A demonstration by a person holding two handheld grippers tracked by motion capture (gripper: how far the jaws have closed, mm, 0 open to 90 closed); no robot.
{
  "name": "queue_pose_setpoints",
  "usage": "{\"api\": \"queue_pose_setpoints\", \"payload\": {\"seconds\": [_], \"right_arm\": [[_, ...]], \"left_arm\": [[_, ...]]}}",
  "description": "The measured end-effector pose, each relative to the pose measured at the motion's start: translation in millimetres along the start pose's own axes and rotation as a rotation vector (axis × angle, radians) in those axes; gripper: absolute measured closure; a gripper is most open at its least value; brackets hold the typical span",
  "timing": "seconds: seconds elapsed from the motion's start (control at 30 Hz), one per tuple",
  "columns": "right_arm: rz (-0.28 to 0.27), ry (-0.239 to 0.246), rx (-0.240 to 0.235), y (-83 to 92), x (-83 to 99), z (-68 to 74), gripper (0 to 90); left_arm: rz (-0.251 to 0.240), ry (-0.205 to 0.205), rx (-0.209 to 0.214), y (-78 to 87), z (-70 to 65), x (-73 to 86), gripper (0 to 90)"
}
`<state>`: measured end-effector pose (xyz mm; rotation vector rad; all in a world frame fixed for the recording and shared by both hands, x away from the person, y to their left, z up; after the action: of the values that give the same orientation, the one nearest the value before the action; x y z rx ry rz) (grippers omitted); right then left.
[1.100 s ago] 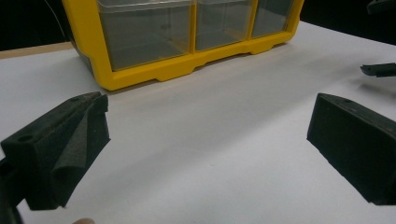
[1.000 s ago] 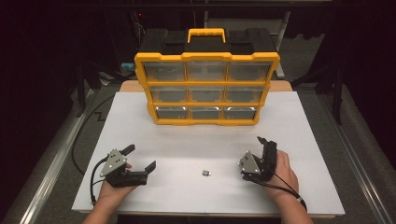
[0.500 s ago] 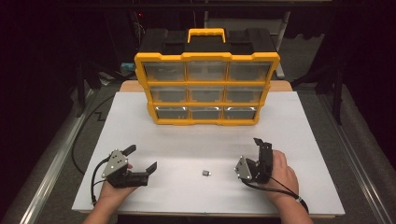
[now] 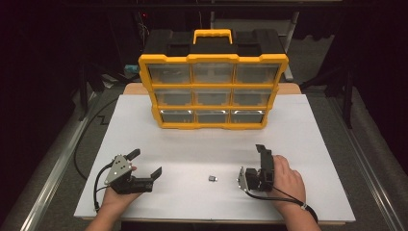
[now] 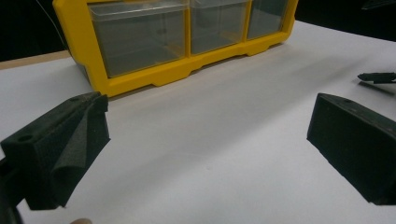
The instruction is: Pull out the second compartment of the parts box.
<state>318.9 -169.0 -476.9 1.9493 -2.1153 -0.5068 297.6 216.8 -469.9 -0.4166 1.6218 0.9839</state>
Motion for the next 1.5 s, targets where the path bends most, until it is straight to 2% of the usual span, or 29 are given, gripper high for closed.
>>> {"api": "queue_pose_setpoints", "payload": {"seconds": [0.17, 0.27, 0.33, 0.47, 0.57, 0.7, 0.8, 0.9, 0.97, 1.0, 1.1, 1.33, 1.4, 1.43, 1.47, 1.5], "right_arm": [[0.010, 0.006, 0.005, -0.7, -0.9, 1.0, 4.5], [0.007, 0.007, 0.010, -3.3, -4.9, 1.0, 7.2], [0.007, 0.000, 0.002, -5.2, -8.4, 0.7, 9.5], [0.000, -0.004, 0.020, -8.2, -16.6, 1.1, 15.2], [0.009, -0.031, 0.025, -11.0, -22.9, 1.2, 16.9], [0.010, -0.020, 0.034, -15.0, -31.2, 1.8, 20.0], [0.003, -0.008, 0.045, -17.8, -36.3, 0.9, 22.2], [-0.027, -0.022, 0.063, -19.9, -40.4, -2.0, 23.7], [-0.019, -0.024, 0.069, -19.6, -41.7, -3.6, 24.5], [-0.024, -0.042, 0.078, -20.6, -44.0, -7.4, 25.6], [-0.020, -0.053, 0.094, -20.7, -46.6, -12.0, 26.3], [-0.037, -0.086, 0.152, -19.4, -58.3, -36.0, 27.7], [-0.037, -0.105, 0.150, -19.2, -60.0, -37.7, 27.9], [-0.047, -0.070, 0.165, -18.9, -62.1, -43.0, 28.0], [-0.052, -0.063, 0.173, -18.8, -63.9, -46.5, 28.2], [-0.052, -0.101, 0.167, -19.1, -65.2, -46.5, 28.5]], "left_arm": [[0.004, -0.017, -0.027, 0.2, 1.8, -0.9, 0.1], [0.039, -0.018, -0.024, -2.7, 1.4, 1.4, 0.1], [0.045, -0.033, -0.021, -4.7, -0.9, 2.6, 0.1], [0.033, -0.018, 0.002, -3.7, -0.1, 3.9, 0.1], [0.039, -0.019, 0.010, -3.5, -0.5, 4.8, 0.1], [0.026, -0.015, 0.036, -2.8, -2.5, 4.0, 0.1], [0.021, -0.027, 0.040, -2.3, -3.2, 4.1, 0.1], [0.022, -0.026, 0.036, -2.4, -3.4, 4.2, 0.1], [0.021, -0.029, 0.035, -2.6, -3.5, 4.2, 0.1], [0.018, -0.026, 0.038, -2.5, -3.1, 4.0, 0.1], [0.005, -0.024, 0.032, -2.1, -2.6, 3.6, 0.1], [-0.002, -0.015, 0.038, -2.4, -1.0, 3.7, 0.1], [0.001, -0.017, 0.041, -2.8, -1.2, 3.9, 0.1], [0.004, -0.017, 0.041, -2.9, -1.3, 4.1, 0.1], [0.003, -0.016, 0.040, -3.0, -1.3, 4.3, 0.1], [0.005, -0.014, 0.043, -3.0, -1.2, 4.5, 0.1]]}}
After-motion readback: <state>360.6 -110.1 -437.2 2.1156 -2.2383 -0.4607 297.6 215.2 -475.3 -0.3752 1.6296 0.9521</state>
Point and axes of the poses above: each handheld gripper's, and its own axes: y roughly backward along the jaws, x roughly out of its underside, z roughly to its left, the point moved 2 cm from there along -y, roughly forward along the jaws, and after that the axes turned 4 degrees about z, right-handed, at the moved point
